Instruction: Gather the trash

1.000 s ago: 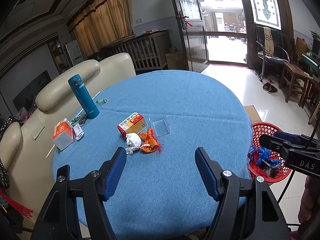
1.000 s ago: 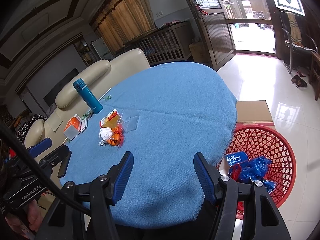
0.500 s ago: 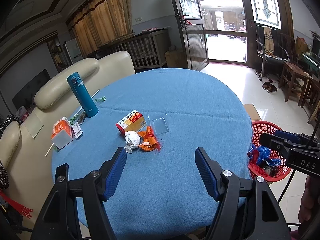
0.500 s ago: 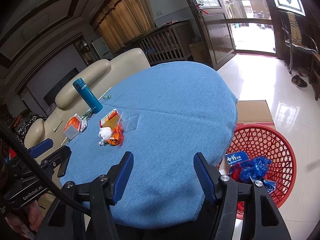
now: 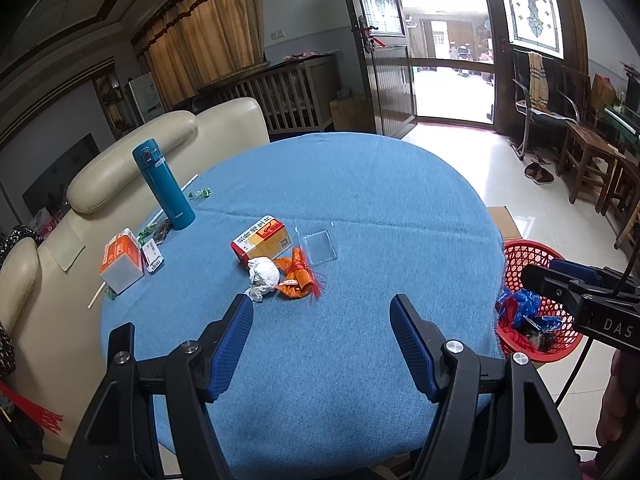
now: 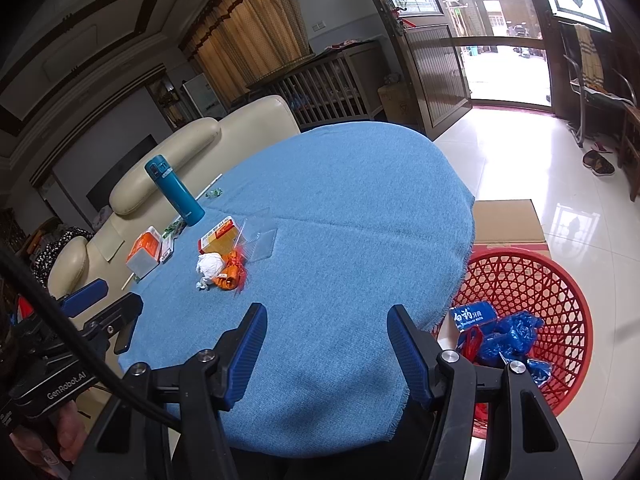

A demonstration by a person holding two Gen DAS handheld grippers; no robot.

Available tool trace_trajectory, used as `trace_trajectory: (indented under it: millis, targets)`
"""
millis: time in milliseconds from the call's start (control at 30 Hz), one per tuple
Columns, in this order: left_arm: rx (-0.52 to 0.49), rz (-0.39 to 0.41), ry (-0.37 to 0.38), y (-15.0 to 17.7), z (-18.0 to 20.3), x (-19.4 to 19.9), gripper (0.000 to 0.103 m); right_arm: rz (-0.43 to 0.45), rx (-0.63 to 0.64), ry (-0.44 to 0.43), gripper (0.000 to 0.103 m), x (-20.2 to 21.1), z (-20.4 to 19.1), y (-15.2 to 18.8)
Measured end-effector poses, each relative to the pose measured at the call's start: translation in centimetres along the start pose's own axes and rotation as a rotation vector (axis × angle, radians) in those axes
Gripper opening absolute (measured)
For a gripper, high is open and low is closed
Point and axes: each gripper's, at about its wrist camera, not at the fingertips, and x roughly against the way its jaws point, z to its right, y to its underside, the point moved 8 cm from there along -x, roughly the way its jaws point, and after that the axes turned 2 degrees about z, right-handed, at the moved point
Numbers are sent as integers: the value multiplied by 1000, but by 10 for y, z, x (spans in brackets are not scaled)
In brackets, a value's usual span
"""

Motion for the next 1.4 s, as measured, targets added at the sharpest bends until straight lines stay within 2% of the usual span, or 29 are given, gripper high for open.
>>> trace_trajectory:
  millis: [1400]
  targets:
    - [11,-19,9,6,4,-3,72,-1,-2,4,67,-2,5,2]
